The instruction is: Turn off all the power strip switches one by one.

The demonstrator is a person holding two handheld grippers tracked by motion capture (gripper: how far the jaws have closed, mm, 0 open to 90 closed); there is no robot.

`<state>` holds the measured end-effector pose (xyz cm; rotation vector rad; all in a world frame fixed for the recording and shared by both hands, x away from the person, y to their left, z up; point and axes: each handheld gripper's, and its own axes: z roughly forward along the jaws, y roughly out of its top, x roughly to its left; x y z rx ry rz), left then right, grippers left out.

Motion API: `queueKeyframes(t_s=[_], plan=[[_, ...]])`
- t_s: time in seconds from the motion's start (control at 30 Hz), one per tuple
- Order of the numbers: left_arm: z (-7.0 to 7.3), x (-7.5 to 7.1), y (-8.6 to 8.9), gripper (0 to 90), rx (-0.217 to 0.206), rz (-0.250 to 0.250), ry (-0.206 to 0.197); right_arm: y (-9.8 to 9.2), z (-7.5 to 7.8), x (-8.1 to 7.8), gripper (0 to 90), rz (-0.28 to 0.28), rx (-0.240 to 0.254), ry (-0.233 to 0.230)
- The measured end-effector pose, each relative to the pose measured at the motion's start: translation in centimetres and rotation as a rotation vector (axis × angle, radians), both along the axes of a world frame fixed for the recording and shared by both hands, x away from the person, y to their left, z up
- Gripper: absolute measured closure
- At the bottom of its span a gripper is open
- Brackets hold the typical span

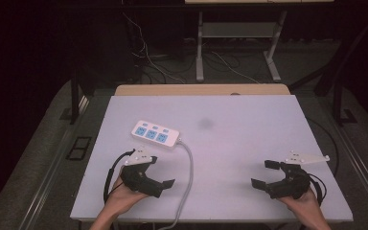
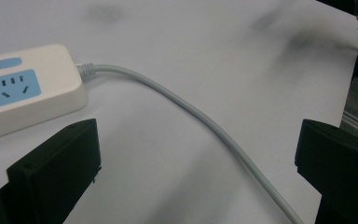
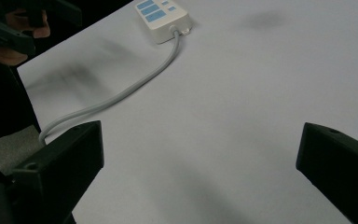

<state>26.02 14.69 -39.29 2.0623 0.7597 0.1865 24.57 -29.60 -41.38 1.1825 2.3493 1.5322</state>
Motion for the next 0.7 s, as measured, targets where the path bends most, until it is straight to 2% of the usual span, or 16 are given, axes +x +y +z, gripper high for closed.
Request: queueKeyframes(t_s=[0.13, 0.3, 0.47, 0.7], plan=[[0.7, 0.7, -0.1, 0.0, 0.017, -0.011, 0.001, 0.1, 0.0, 0.0, 0.6, 0.001, -0.004, 0.002], [1.7, 1.7, -0.2, 0.0, 0.012, -0.017, -0.002, 0.0, 0.0, 0.0, 0.6, 0.002, -0.004, 0.001], [2.3, 3.0, -0.6, 0.0, 0.051, -0.039, 0.008, 0.1, 0.0, 0.0, 0.6, 0.005, -0.005, 0.001], [3.1, 4.3, -0.6, 0.0, 0.073, -0.035, 0.002, 0.2, -0.1, 0.0, 0.6, 0.012, -0.011, 0.002]])
